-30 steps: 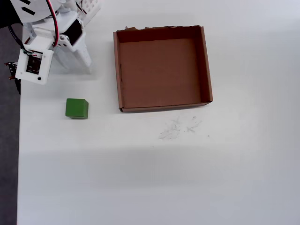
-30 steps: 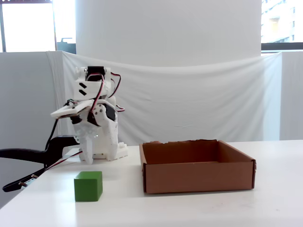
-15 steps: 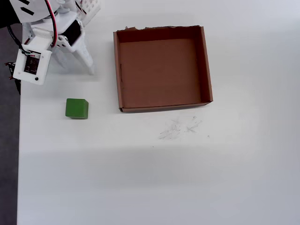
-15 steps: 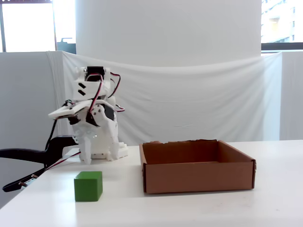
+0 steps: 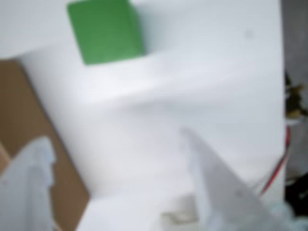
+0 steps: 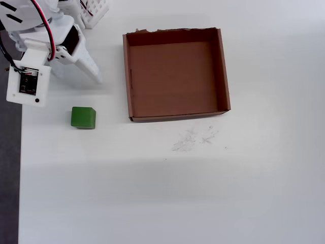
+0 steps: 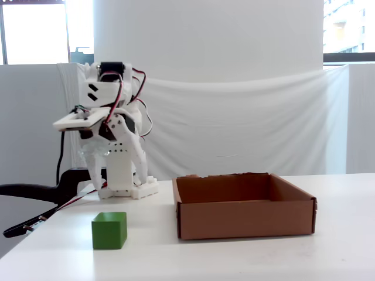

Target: Grasp a green cube and put it in a box.

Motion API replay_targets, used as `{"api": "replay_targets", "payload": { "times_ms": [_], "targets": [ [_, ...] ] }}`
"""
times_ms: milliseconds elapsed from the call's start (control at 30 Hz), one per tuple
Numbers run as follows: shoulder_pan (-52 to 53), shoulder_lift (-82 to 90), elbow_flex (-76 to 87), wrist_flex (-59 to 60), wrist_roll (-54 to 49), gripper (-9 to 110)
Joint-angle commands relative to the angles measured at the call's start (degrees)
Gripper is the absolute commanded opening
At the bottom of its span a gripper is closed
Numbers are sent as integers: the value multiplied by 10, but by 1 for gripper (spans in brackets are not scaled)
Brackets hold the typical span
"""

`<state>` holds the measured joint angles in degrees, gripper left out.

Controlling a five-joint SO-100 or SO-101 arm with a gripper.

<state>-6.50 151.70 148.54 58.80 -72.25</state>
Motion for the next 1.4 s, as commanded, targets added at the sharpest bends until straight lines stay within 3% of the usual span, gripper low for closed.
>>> {"api": "replay_targets", "payload": {
  "times_ms": [0,267,667,1367],
  "targets": [
    [20,-98,-94,16,-55,37],
    [44,-271,-250,34,-131,39],
    [22,-419,-317,-57,-141,39],
    [-5,-461,-192,-243,-139,35]
  ]
}}
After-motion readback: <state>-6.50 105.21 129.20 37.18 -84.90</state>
